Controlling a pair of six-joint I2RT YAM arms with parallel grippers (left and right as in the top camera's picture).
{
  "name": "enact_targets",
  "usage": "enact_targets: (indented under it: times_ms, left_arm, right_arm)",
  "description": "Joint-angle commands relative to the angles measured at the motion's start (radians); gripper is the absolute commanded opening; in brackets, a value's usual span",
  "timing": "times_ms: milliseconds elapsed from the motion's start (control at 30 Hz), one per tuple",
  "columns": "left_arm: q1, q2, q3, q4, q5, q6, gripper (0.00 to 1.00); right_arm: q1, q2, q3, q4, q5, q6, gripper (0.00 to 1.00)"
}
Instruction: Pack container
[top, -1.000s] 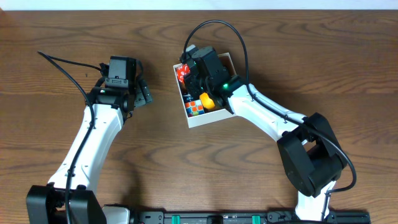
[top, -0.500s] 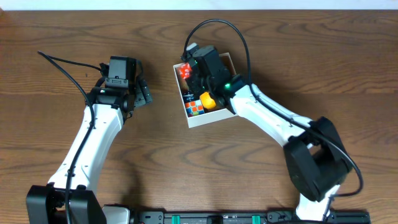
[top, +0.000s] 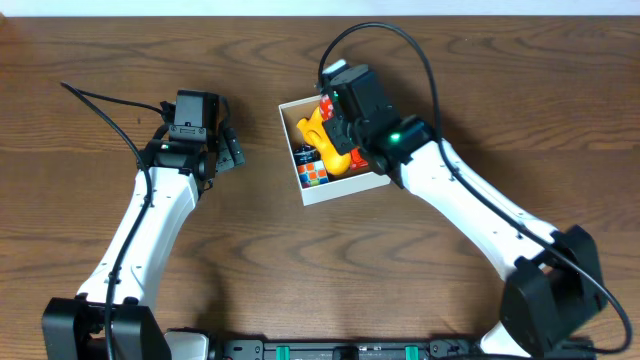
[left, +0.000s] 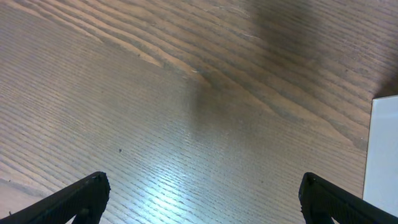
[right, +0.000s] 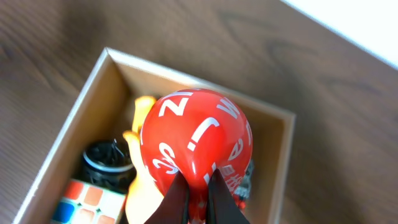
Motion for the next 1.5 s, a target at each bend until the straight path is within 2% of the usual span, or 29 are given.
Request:
enact_targets:
  times_ms: [0, 267, 300, 333, 367, 433, 533, 667, 800, 833, 933, 1033, 1467]
  left_arm:
    - [0.005, 0.009, 0.005, -0.003, -0.012, 0.01, 0.98]
    - [0.005, 0.009, 0.005, -0.003, -0.012, 0.01, 0.98]
    - [0.005, 0.009, 0.005, -0.003, -0.012, 0.01, 0.98]
    - [0.005, 0.009, 0.005, -0.003, -0.012, 0.01, 0.98]
    - [0.005, 0.009, 0.005, -0.003, -0.012, 0.01, 0.98]
    - [0.005, 0.009, 0.005, -0.003, -0.012, 0.01, 0.98]
    - [0.005, 0.009, 0.005, -0.004, -0.012, 0.01, 0.98]
    - [0.005, 0.009, 0.005, -0.004, -0.012, 0.01, 0.98]
    - [0.005, 0.009, 0.005, -0.006, -0.012, 0.01, 0.98]
    - [0.005, 0.009, 0.005, -0.007, -0.012, 0.01, 0.98]
    - [0.005, 0.009, 0.005, -0.006, -0.012, 0.01, 0.98]
    - [0.005, 0.009, 0.005, -0.006, -0.012, 0.01, 0.98]
    - [0.005, 0.009, 0.005, -0.006, -0.012, 0.01, 0.98]
  right_arm:
    - [-0.003, 0.055, -0.001, -0.003, -0.003, -0.008, 0.01]
    - [-0.009, 0.123, -0.001, -0.001, -0.003, 0.007, 0.02]
    - [-0.009, 0.126, -0.001, -0.002, -0.003, 0.007, 0.17]
    - [-0.009, 0.131, -0.001, -0.002, -0.003, 0.007, 0.4]
    - [-0.009, 0.134, -0.001, -0.005, -0.003, 0.007, 0.51]
    - [-0.008, 0.137, -0.001, -0.005, -0.003, 0.007, 0.66]
    - [-0.009, 0.137, -0.001, 0.007, -0.003, 0.007, 0.7]
    - [-0.009, 0.131, 0.0, 0.038, -0.003, 0.007, 0.68]
    - [-0.009, 0.098, 0.0, 0.079, -0.002, 0.007, 0.56]
    - [-0.009, 0.091, 0.0, 0.091, -0.002, 0.006, 0.49]
    - [-0.009, 0.083, 0.0, 0.127, 0.005, 0.006, 0.18]
    - [-0.015, 0.095, 0.0, 0.136, 0.006, 0.006, 0.02]
    - [-0.035, 0.267, 0.0, 0.214, -0.024, 0.006, 0.01]
